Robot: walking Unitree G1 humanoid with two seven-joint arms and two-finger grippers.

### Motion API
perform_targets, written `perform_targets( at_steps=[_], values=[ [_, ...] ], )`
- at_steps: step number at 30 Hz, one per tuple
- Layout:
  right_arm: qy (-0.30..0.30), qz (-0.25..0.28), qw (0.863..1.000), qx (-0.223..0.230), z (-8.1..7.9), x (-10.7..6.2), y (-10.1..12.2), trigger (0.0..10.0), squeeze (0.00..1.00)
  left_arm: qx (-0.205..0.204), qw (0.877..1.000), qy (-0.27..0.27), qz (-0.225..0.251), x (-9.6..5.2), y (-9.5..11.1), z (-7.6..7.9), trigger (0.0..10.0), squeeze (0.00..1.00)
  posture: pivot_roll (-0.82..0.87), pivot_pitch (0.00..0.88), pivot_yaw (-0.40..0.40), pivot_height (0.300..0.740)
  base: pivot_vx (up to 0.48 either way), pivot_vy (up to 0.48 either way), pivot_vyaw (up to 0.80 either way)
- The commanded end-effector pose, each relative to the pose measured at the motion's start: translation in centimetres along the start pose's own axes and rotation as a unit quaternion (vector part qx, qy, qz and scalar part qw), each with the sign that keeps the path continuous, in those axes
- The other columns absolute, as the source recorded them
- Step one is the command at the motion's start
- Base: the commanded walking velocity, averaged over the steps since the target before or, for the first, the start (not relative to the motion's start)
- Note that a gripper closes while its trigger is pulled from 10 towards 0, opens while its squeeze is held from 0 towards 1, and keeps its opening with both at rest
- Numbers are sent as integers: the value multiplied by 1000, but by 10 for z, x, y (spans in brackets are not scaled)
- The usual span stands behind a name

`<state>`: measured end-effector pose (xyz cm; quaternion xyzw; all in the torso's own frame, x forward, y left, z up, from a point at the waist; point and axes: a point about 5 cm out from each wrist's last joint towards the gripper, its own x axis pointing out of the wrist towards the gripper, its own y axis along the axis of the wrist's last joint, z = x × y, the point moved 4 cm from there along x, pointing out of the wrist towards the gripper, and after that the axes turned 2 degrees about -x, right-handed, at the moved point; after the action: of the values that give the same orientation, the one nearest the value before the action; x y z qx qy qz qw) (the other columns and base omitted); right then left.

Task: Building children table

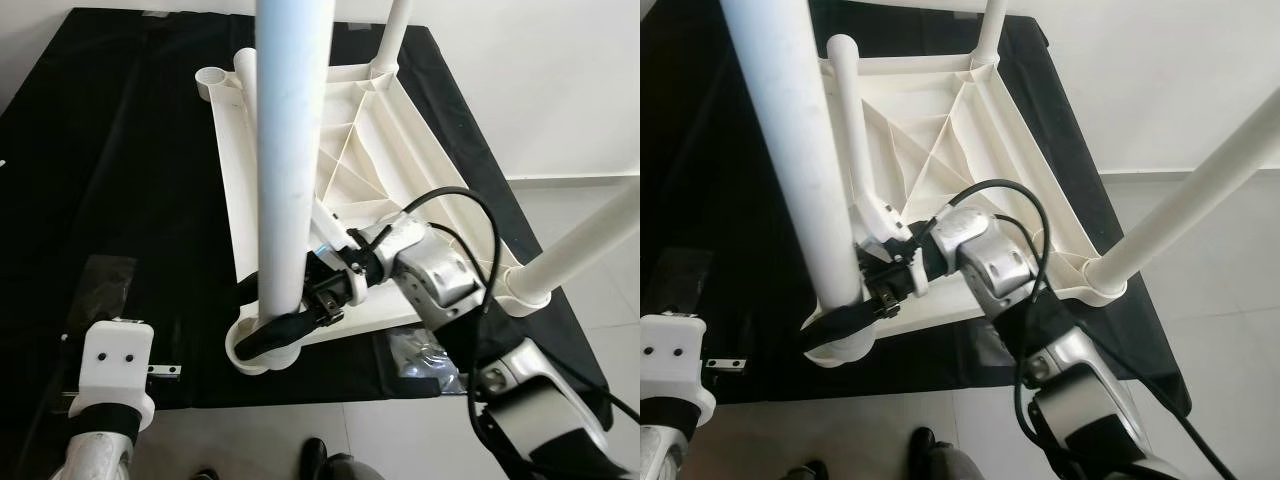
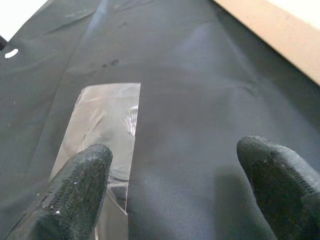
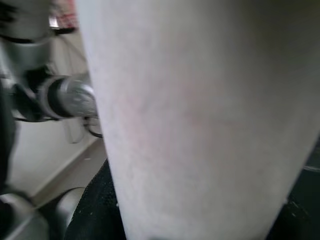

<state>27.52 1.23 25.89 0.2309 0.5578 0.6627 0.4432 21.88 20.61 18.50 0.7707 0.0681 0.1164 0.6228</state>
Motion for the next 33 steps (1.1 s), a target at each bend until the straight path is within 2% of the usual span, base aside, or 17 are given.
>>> perform_targets(
  at_steps=[1,2,7,9,19,33],
  values=[
    [21,-12,1000,17,-5,5,-11,10000,0,10,1000,18,-12,-4,-3,-7,10000,0,45,366,-169,740,0,0,0],
    [36,-17,999,10,-5,11,-11,10000,0,15,999,37,-12,-4,-3,-16,10000,0,45,367,-177,740,0,0,0],
    [44,-21,999,5,-4,14,-11,10000,0,21,998,52,-10,-3,-2,-24,10000,0,44,368,-182,740,0,0,0],
    [53,-37,998,-16,-1,20,-12,10000,0,29,996,79,-4,-1,1,-39,10000,0,44,362,-197,740,0,0,0],
    [40,-47,998,-27,8,20,-13,10000,0,33,995,91,-1,-3,3,-42,10000,0,54,348,-213,740,0,0,0],
    [23,-32,999,0,23,21,-16,10000,0,37,994,106,-3,-10,5,-50,10000,0,81,351,-229,740,0,0,0]
  ],
)
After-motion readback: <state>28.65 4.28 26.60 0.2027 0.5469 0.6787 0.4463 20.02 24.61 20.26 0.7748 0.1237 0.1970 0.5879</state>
